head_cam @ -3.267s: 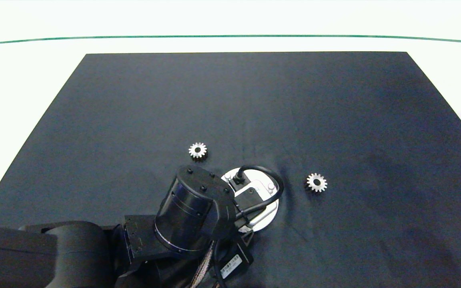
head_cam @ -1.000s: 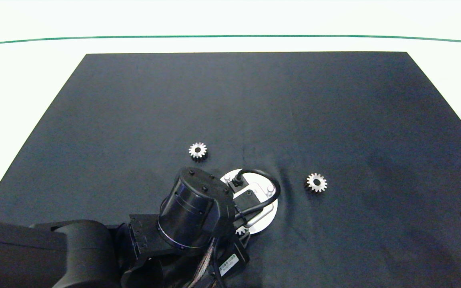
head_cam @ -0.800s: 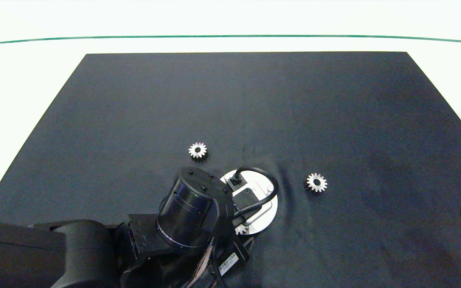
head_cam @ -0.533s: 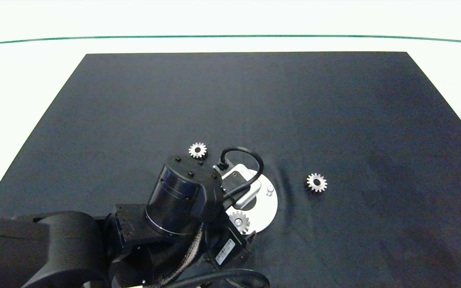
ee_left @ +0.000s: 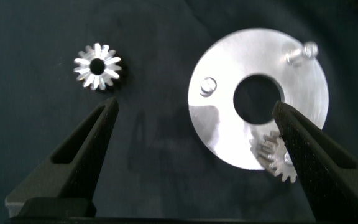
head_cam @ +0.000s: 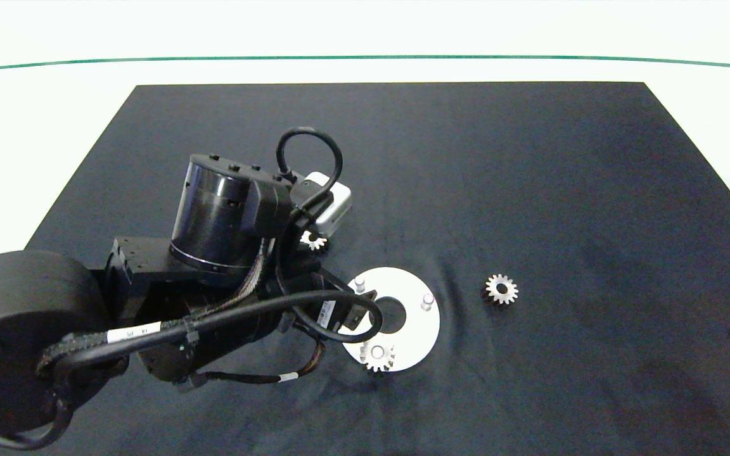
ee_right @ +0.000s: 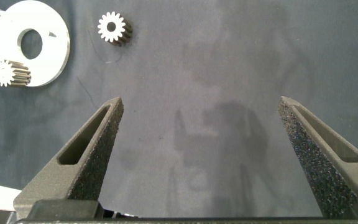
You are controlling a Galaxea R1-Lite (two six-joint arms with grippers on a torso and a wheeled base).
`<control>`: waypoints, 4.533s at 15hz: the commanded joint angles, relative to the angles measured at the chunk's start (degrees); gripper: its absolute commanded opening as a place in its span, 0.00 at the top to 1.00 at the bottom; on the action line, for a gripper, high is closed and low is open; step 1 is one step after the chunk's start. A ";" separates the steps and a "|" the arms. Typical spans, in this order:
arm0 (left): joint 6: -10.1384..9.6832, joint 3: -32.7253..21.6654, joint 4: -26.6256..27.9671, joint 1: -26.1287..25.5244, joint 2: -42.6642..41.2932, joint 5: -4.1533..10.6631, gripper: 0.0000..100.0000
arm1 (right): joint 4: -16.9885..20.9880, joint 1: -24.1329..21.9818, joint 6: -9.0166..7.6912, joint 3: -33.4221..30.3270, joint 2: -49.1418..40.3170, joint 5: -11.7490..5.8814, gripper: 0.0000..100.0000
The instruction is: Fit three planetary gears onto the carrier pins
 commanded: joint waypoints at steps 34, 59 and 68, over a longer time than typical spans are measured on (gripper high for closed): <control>-5.34 -13.20 2.36 10.65 13.84 0.13 0.00 | 0.13 0.18 0.89 1.06 -0.48 0.61 0.00; -5.17 -12.41 0.07 11.00 14.72 0.13 0.40 | 0.13 0.18 0.97 1.14 -0.56 0.61 0.00; -5.26 -12.33 0.07 10.73 14.89 0.13 0.58 | 0.13 0.18 0.97 1.14 -0.56 0.61 0.00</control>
